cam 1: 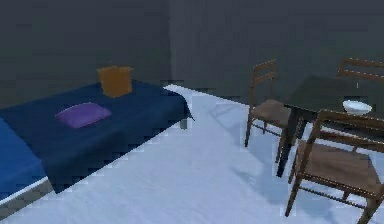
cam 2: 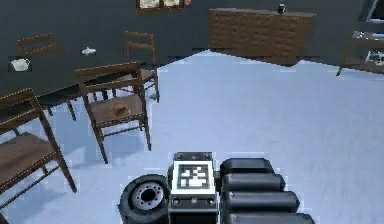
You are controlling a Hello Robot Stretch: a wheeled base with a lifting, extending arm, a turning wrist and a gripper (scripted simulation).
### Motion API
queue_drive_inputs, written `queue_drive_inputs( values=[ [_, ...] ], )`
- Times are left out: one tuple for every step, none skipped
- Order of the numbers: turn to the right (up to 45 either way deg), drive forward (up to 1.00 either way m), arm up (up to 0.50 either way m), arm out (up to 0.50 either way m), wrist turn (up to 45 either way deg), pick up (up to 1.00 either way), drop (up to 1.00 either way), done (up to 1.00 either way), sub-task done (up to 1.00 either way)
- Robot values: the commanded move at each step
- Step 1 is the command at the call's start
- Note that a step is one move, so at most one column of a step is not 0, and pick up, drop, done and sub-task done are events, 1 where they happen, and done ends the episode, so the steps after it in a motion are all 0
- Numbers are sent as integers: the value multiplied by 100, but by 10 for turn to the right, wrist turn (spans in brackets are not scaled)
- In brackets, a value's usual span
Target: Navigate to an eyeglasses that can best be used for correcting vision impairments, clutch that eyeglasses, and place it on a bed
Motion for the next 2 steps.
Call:
queue_drive_inputs(
  values=[
    [-120,0,0,0,0,0,0,0,0],
    [0,100,0,0,0,0,0,0,0]
  ],
)
